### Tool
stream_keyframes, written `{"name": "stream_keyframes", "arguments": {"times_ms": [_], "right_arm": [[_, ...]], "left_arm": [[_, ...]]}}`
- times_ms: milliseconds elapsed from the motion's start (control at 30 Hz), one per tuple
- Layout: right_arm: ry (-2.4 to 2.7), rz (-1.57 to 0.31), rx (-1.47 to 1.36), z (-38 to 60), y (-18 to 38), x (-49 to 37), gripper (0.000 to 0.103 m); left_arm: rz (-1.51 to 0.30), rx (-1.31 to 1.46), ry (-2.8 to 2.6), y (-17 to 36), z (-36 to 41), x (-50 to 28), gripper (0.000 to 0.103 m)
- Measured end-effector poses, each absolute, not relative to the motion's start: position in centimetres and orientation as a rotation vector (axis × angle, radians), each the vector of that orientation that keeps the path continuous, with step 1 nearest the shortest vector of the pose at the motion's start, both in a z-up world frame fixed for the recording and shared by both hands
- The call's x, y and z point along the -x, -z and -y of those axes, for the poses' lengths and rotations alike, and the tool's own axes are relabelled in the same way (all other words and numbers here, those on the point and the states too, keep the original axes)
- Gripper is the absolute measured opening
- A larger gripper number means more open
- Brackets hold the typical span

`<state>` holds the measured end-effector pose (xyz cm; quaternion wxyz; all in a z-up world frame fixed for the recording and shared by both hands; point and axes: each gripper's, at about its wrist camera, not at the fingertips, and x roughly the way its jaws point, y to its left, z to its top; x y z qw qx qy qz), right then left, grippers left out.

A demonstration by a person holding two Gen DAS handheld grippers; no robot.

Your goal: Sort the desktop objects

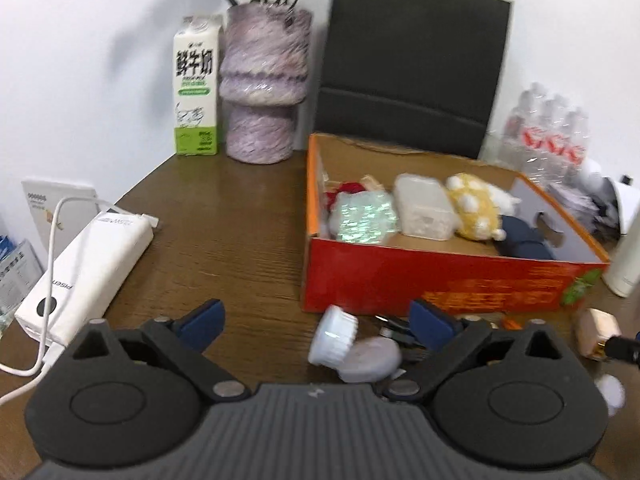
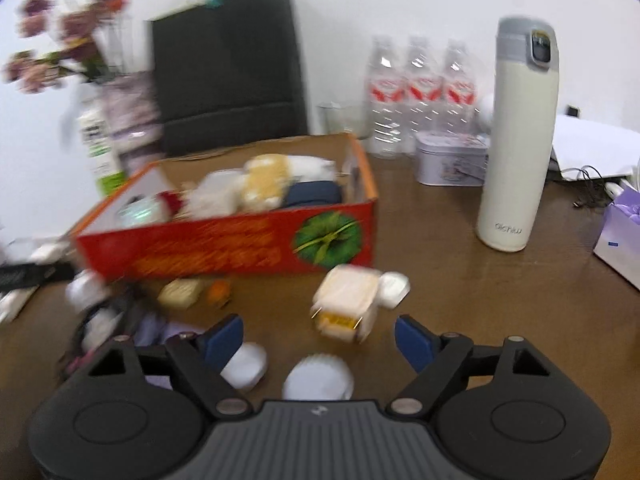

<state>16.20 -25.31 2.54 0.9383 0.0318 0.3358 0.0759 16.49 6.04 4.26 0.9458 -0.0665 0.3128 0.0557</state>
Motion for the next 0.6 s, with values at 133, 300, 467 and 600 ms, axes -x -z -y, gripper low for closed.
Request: {"name": "stream_keyframes", "arguments": {"times_ms": [133, 300, 467, 600], "right_arm": [[-0.1, -0.744, 0.014, 24.3, -1.4, -20.4, 0.051], [-0.105, -0.764, 0.021, 23.6, -0.8, -20.9, 0.038], [-0.135, -0.71, 0.017, 23.7, -2.8, -17.1, 0.037], [-0.155, -0.578, 0.023, 23.9, -6.6, -11.6, 0.037]], "left_arm": [[-0.717, 0.228, -0.059, -3.0, -6.7, -17.3, 0.049], [-0.673, 0.271, -0.031, -3.0, -6.6, -15.9, 0.005], [-0.515, 0.255, 0.0, -6.5, -5.7, -10.6, 0.003], [-0.464, 0.332, 0.04, -8.3, -5.8, -5.1, 0.003]]}}
